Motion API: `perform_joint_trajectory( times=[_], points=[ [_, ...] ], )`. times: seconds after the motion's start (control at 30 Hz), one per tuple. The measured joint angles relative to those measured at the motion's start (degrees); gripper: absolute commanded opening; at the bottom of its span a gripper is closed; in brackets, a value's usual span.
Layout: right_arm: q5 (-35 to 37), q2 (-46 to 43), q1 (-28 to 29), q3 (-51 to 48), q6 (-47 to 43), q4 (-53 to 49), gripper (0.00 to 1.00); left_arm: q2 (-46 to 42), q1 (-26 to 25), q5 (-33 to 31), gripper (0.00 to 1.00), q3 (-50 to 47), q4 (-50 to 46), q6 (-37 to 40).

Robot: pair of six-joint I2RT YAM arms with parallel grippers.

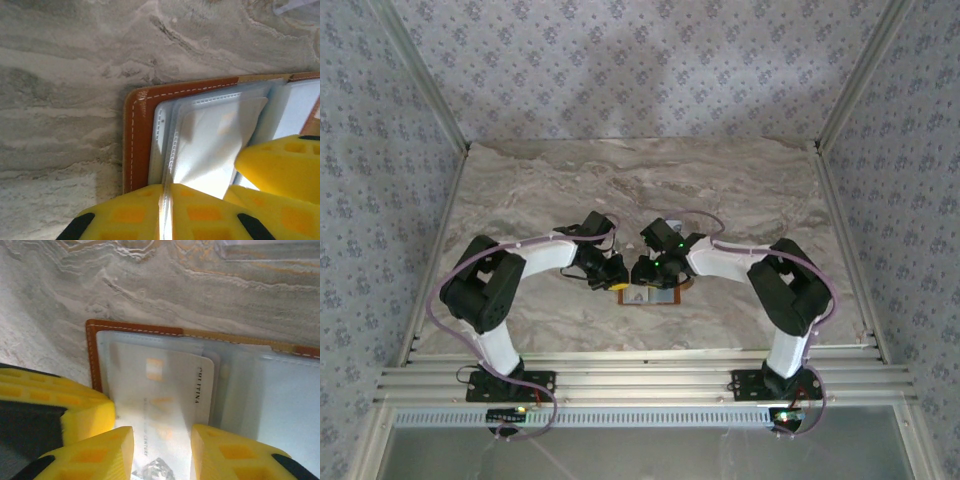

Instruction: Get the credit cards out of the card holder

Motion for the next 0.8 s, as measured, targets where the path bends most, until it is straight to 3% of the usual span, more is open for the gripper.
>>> perform_joint_trajectory(
  times=[0.8],
  points=[
    [3.0, -2.8, -0.4, -0.4, -0.2, -2.4, 0.35, -0.2, 0.0, -0.5, 0.14, -0.3, 0.3, 0.3]
  ],
)
